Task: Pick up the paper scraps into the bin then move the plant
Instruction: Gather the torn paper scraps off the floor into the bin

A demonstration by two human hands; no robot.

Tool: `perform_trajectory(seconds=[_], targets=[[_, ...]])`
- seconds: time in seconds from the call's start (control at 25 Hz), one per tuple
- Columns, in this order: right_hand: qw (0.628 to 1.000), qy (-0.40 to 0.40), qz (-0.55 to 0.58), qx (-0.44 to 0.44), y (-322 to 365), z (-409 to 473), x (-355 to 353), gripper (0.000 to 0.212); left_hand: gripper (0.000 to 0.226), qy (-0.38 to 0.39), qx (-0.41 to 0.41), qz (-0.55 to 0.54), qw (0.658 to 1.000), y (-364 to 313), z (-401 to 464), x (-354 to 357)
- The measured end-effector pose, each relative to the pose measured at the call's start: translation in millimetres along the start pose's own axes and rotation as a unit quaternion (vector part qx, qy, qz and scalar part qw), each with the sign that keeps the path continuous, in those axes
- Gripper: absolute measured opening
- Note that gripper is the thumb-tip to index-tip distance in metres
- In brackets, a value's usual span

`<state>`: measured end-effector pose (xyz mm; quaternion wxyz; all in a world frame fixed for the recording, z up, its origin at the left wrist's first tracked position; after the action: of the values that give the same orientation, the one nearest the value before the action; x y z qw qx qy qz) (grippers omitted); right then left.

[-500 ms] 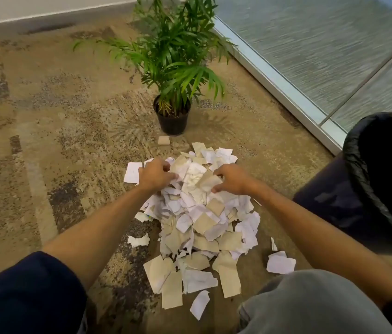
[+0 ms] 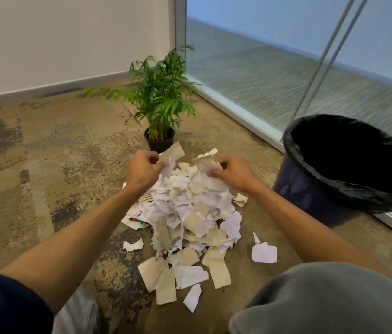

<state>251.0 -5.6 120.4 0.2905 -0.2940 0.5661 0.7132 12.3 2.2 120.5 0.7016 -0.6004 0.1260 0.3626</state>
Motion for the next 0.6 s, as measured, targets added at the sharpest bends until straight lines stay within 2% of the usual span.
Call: perform_trajectory(seconds=[0.16, 0.28, 0.4, 0.52, 0.6], targets=[[0.996, -0.094, 0.001, 0.001, 18.2, -24.1, -84.1, 0.035, 0.014, 0.039, 0.048, -0.131, 0.989, -86.5, -2.5, 8.2], [0.981, -0.190, -0.026, -0.005, 21.1, -43.8, -167.8, 0.025, 0.020, 0.072, 0.103, -0.190, 0.974, -166.1, -7.0, 30.1], [0.963, -0.268, -0.028, 0.012, 11.1, -62.7, -247.6, 0.017, 0.023, 0.095, 0.118, -0.233, 0.961, -232.6, -14.3, 59.7], [0.951, -0.296, -0.076, 0.055, -15.9, -75.7, -296.9, 0.013, 0.023, 0.128, 0.110, -0.225, 0.960, -281.5, -25.5, 96.0], [0.945, -0.282, -0.128, 0.103, -45.7, -77.1, -306.5, 0.020, 0.021, 0.176, 0.105, -0.190, 0.960, -300.3, -35.9, 126.4]])
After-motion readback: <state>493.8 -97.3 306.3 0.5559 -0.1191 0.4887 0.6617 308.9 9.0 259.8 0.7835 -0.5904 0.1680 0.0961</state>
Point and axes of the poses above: each hand's wrist, its own z-axis towards the middle knuckle, its own x-axis out of the palm, y = z × x, the point moved 8 cm from there along z, towards the middle knuckle, and after that the axes turned 9 degrees about -y, right-handed, at the moved point
